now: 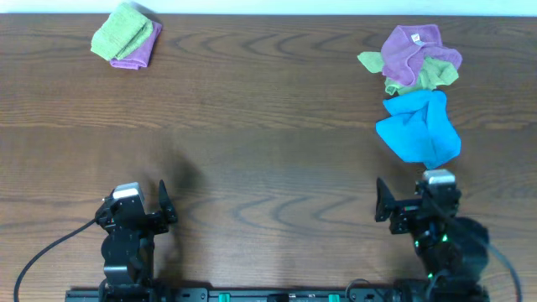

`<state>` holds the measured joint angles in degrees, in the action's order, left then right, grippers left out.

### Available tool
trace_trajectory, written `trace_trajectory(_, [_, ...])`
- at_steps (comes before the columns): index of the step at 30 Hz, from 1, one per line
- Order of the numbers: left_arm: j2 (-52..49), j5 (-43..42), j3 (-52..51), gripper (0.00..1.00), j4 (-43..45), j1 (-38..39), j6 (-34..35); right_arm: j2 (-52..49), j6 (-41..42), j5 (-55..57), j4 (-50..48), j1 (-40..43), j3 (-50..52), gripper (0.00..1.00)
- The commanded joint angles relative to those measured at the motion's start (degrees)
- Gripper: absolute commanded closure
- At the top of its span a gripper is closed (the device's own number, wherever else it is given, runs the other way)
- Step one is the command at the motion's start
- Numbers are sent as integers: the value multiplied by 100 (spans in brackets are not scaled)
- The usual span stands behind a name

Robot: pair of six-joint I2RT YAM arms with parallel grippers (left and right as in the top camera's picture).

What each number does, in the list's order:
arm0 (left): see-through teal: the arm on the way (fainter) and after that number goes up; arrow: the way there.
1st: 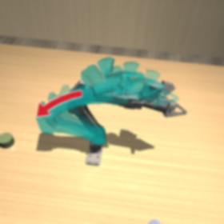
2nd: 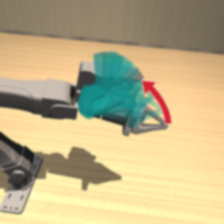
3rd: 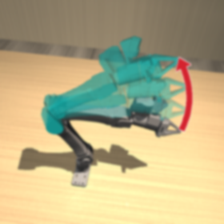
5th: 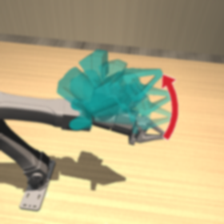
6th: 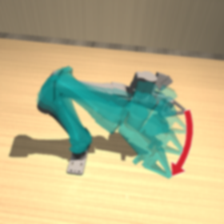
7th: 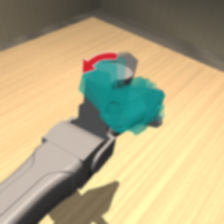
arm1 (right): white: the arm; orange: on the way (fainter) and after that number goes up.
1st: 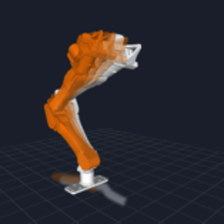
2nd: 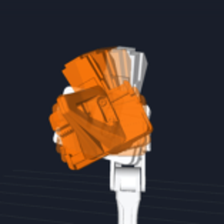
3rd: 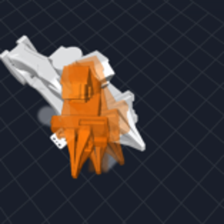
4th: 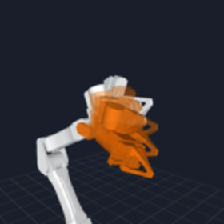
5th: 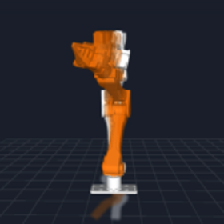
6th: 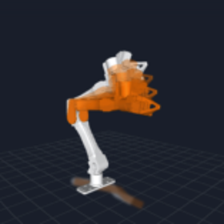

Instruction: Fold the cloth

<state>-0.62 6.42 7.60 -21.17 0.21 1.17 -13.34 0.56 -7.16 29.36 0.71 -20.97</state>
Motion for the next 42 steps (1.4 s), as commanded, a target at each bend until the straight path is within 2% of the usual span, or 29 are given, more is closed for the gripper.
trace_trajectory(1, [33,61,-118,5,-42,-24,11,404,-87,-81,-63,-44,326,1])
trace_trajectory(12, [33,61,-118,4,-42,-24,11,1305,-87,-59,44,-42,828,1])
trace_trajectory(22, [33,61,-118,5,-44,-24,11,1307,-87,-59,431,-42,1005,1])
trace_trajectory(42, [33,61,-118,5,-42,-24,13,1303,-85,-39,426,-42,1224,1])
